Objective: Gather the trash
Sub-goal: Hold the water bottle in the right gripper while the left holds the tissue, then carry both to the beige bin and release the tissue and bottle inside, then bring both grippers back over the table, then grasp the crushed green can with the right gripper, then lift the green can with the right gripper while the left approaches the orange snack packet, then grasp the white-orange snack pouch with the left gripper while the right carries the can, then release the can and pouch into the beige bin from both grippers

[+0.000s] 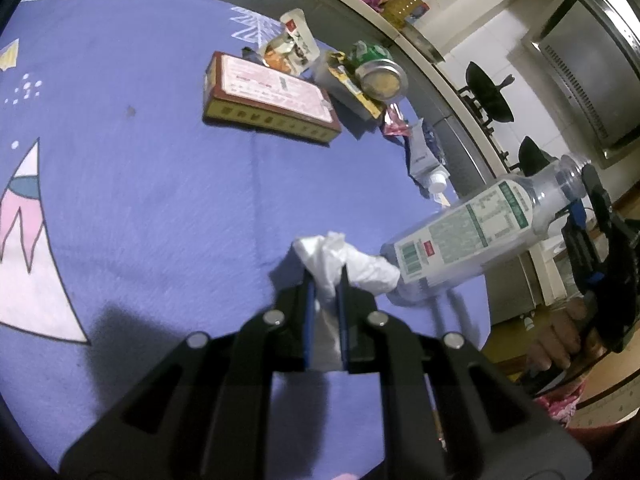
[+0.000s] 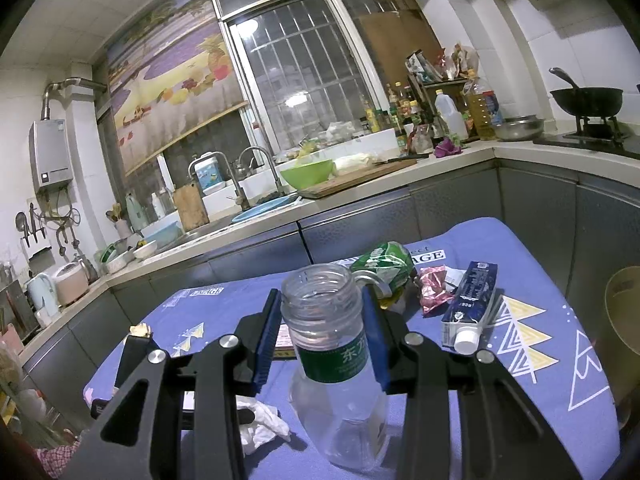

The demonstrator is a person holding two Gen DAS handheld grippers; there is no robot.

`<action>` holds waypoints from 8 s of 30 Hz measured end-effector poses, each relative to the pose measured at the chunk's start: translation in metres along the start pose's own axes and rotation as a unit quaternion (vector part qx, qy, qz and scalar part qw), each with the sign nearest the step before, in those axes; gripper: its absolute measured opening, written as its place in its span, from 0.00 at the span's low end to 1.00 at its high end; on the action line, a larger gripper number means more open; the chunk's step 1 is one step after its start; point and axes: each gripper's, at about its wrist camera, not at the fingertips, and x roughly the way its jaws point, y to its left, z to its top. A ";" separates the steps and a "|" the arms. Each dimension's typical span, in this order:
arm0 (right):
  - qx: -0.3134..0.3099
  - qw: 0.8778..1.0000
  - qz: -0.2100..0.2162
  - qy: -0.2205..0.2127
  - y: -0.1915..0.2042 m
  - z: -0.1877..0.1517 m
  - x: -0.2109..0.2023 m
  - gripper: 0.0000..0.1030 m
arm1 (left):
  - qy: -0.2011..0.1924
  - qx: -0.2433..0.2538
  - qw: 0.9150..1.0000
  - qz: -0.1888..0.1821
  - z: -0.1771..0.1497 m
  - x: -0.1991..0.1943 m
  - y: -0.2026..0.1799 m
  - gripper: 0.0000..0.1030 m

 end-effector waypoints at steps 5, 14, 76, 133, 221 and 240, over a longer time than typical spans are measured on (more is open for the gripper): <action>-0.001 1.000 0.001 0.001 -0.002 0.001 0.001 0.35 | 0.001 -0.004 1.000 -0.003 0.000 0.000 0.002 0.09; 0.020 0.999 -0.019 -0.024 -0.017 0.012 -0.009 0.35 | 0.002 0.005 1.000 -0.031 0.018 0.001 -0.021 0.09; 0.127 0.940 -0.287 -0.131 -0.307 0.005 -0.132 0.59 | 0.135 0.243 0.955 -0.101 0.089 0.308 -0.397 0.43; 0.149 0.943 0.091 0.284 -0.115 0.050 0.290 0.30 | -0.096 -0.046 0.992 0.065 0.072 -0.040 0.070 0.43; 0.282 0.956 0.066 0.036 -0.203 -0.050 0.010 0.08 | -0.018 0.139 0.989 -0.053 0.152 0.045 -0.134 0.14; 0.285 0.939 -0.190 -0.034 -0.380 -0.052 -0.114 0.08 | 0.146 0.260 0.950 -0.089 0.094 0.353 -0.412 0.15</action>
